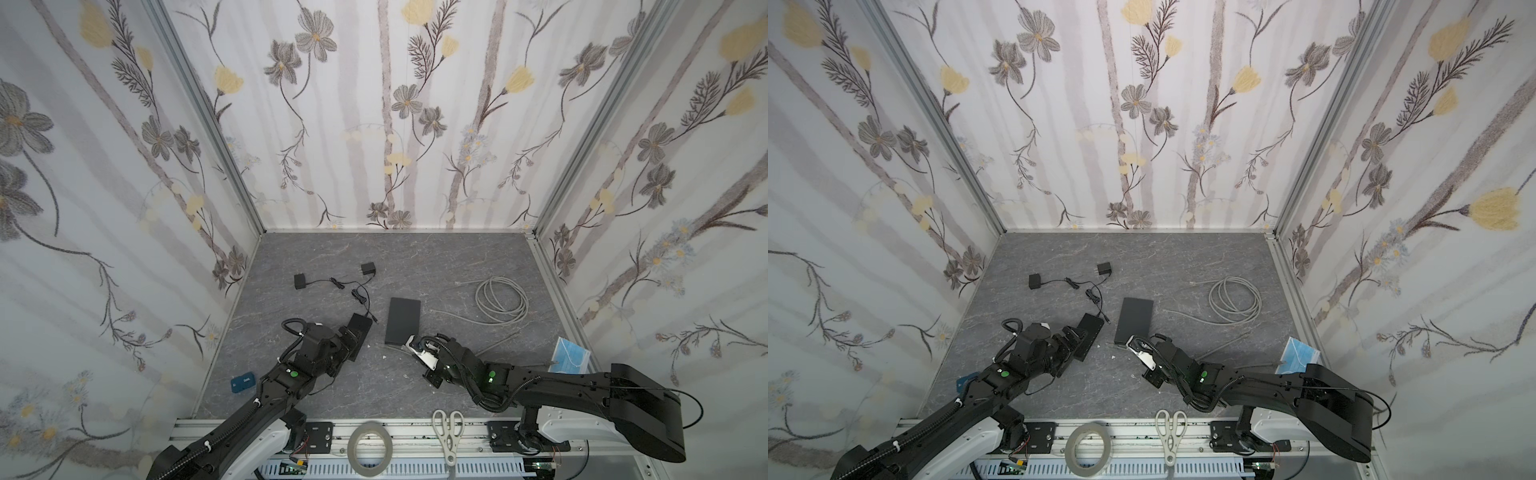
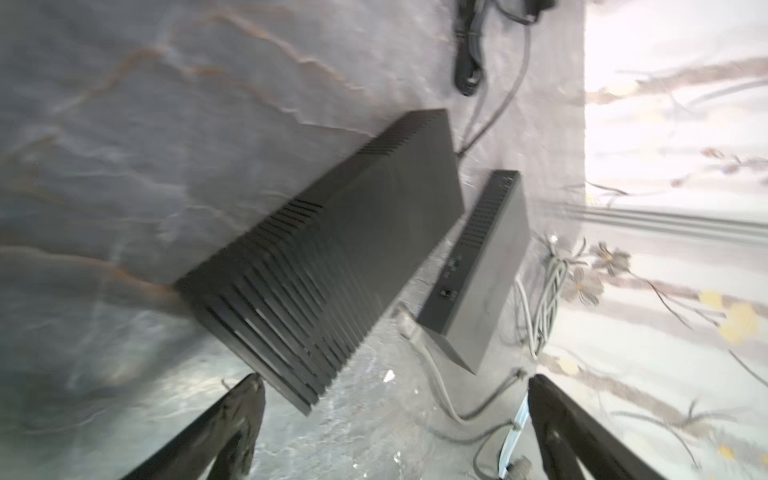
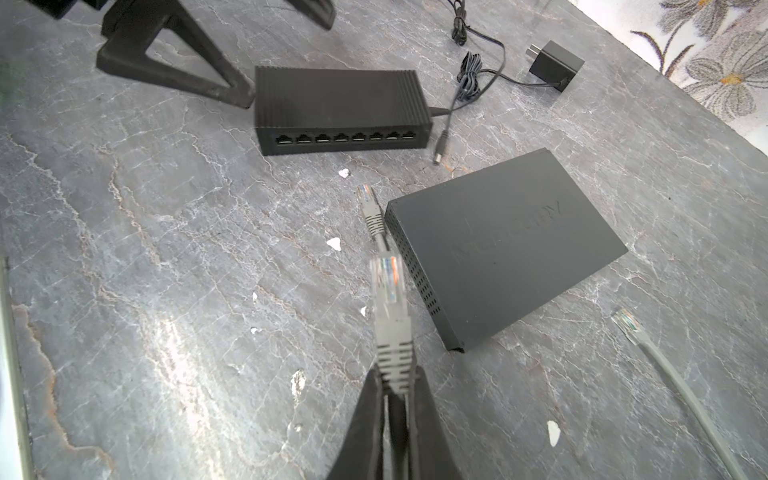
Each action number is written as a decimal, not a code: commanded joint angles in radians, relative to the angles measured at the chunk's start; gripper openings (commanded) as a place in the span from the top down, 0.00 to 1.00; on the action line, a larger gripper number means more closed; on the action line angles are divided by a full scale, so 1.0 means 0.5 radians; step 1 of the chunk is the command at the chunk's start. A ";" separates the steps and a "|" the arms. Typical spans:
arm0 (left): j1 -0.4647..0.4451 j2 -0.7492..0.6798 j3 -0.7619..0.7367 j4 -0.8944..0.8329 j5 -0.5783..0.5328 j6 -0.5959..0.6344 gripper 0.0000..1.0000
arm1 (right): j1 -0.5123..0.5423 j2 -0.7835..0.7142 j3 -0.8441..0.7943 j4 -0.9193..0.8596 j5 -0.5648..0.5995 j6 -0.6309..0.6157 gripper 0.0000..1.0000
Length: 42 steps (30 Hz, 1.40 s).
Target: Insert the plug into the switch port
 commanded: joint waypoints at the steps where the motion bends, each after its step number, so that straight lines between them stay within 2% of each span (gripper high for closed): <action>1: -0.001 -0.033 0.176 -0.098 0.184 0.499 0.00 | 0.005 0.003 0.010 0.123 -0.177 -0.046 0.96; 2: 0.000 -0.040 0.214 -0.145 0.233 0.588 0.01 | 0.006 -0.003 0.008 0.129 -0.213 -0.057 0.96; 4: -0.005 -0.045 0.249 -0.128 0.383 0.734 0.10 | 0.008 -0.031 -0.005 0.153 -0.297 -0.080 0.96; 8: -0.053 -0.031 0.225 0.078 0.601 0.856 0.21 | 0.014 -0.109 -0.053 0.215 -0.445 -0.115 0.95; 11: -0.209 -0.013 0.257 0.126 0.540 1.072 0.22 | 0.015 -0.155 -0.087 0.253 -0.549 -0.134 0.95; 14: -0.435 0.019 0.293 0.152 0.421 1.422 0.27 | 0.014 -0.148 -0.091 0.267 -0.660 -0.150 0.94; 18: -0.696 0.006 0.258 0.293 0.460 1.943 0.29 | 0.017 -0.126 -0.076 0.244 -0.737 -0.172 0.95; 22: -0.851 -0.199 0.201 0.175 0.425 2.544 0.33 | 0.018 -0.155 -0.091 0.266 -0.830 -0.183 0.95; 24: -0.873 -0.349 0.144 0.135 0.345 2.738 0.39 | 0.018 -0.164 -0.099 0.274 -0.903 -0.191 0.95; 28: -0.872 -0.660 0.012 0.138 0.170 2.844 0.48 | 0.018 -0.161 -0.091 0.273 -1.018 -0.209 0.94; 31: -0.879 -0.725 -0.058 0.197 0.244 2.841 0.47 | 0.019 -0.189 -0.095 0.277 -1.064 -0.216 0.95; 36: -0.893 -0.487 -0.019 0.292 0.523 2.848 0.44 | 0.011 -0.290 -0.153 0.342 -1.129 -0.191 0.94; 42: -0.897 -0.272 0.074 0.287 0.610 2.862 0.44 | 0.008 -0.342 -0.174 0.353 -1.153 -0.182 0.94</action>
